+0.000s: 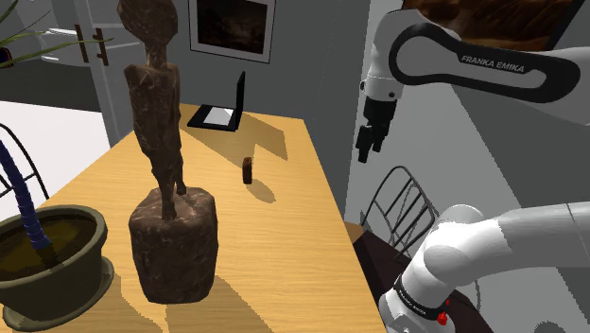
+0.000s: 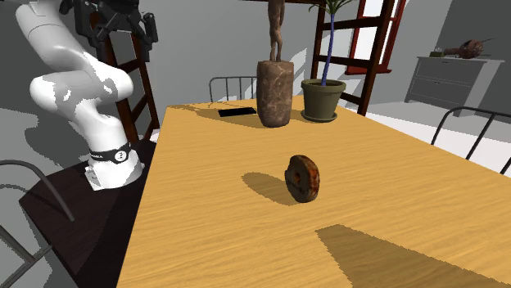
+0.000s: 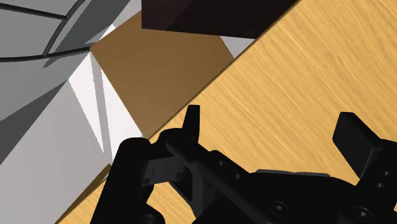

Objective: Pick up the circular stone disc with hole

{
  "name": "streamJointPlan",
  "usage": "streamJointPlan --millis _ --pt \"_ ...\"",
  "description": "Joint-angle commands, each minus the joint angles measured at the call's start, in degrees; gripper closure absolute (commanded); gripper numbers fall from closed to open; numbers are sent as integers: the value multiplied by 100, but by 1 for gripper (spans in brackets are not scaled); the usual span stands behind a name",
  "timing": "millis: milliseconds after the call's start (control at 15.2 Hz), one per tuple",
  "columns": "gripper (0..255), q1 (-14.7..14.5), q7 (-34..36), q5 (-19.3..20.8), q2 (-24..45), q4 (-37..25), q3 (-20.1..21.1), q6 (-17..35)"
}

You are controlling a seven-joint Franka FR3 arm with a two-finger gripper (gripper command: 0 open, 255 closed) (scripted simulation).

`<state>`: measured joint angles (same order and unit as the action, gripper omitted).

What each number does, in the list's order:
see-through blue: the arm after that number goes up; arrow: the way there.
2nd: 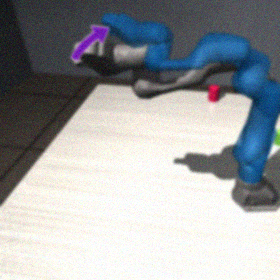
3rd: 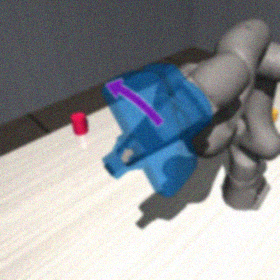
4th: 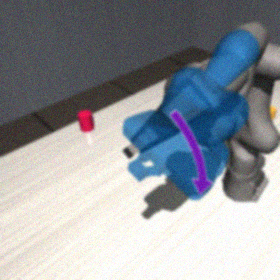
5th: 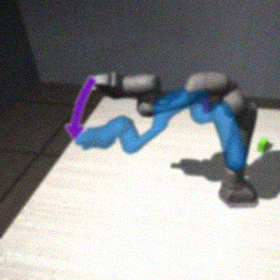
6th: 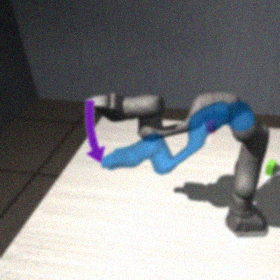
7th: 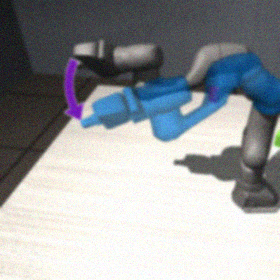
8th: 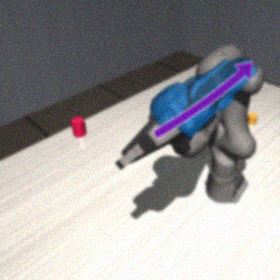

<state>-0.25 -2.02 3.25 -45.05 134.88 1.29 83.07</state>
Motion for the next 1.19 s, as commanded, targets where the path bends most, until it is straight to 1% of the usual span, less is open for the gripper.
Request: streamJointPlan --millis 0,264,528,792,1122 --pt "0 0 0 0 0 0 0 0" --pt "0 22 538 -241 737 -168 256 539" --pt "0 54 1049 -407 1539 -466 484 1026" --pt "0 89 1542 -496 2384 -890 677 1437" --pt "0 115 2142 -502 3481 -1591 855 1824"
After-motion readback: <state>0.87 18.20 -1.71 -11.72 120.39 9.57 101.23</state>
